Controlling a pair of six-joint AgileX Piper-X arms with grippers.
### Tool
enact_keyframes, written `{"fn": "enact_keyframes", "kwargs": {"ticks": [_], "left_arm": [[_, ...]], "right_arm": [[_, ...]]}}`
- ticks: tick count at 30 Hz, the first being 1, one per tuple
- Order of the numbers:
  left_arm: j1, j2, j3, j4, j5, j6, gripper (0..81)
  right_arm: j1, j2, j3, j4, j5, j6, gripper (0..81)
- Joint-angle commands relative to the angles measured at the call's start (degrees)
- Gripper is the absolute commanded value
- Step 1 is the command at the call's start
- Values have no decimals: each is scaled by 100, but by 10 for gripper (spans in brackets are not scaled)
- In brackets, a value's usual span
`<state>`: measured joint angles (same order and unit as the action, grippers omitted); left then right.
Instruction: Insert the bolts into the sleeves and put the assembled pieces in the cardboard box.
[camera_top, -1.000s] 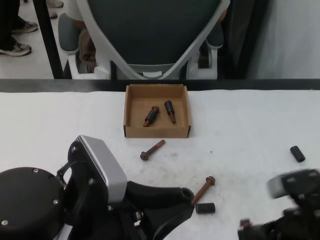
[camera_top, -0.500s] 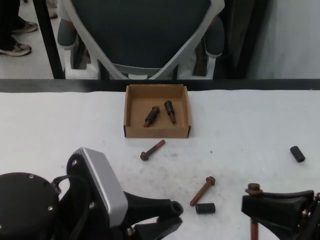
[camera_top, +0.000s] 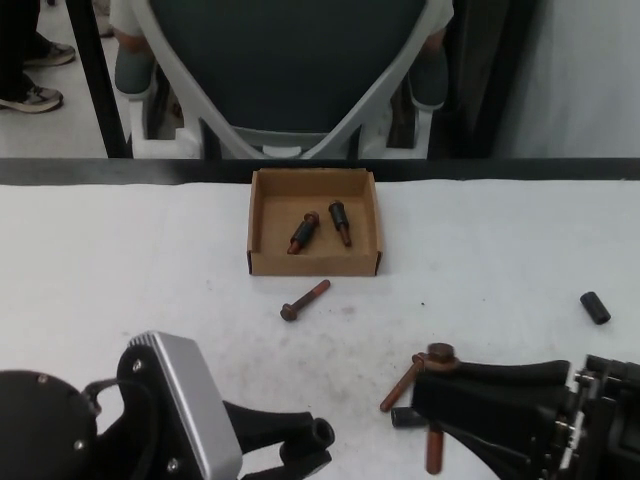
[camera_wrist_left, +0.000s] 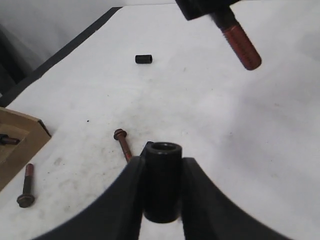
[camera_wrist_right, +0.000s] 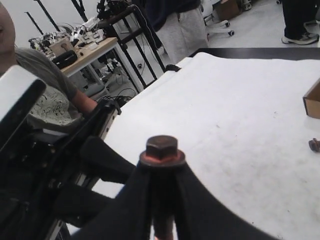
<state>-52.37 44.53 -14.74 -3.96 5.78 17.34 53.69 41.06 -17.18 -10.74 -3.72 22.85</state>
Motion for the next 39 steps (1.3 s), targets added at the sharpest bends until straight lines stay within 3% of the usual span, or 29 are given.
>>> {"fn": "enact_keyframes", "kwargs": {"ticks": [1,15,21,39], "left_arm": [[-20,-67,176,-519,-10,-681,8],[-31,-67,252,-875,1139,-1938,8],[-30,-67,461,-897,667,-1734,8],[-23,200,661,-1837,631,-2652,8]], "right_arm": [[14,369,-78,-615,48,-26,3],[14,1533,-541,-1137,-56,-189,3],[14,1658,-709,-1068,-349,-392,3],[14,1655,-747,-1057,-654,-76,3]]}}
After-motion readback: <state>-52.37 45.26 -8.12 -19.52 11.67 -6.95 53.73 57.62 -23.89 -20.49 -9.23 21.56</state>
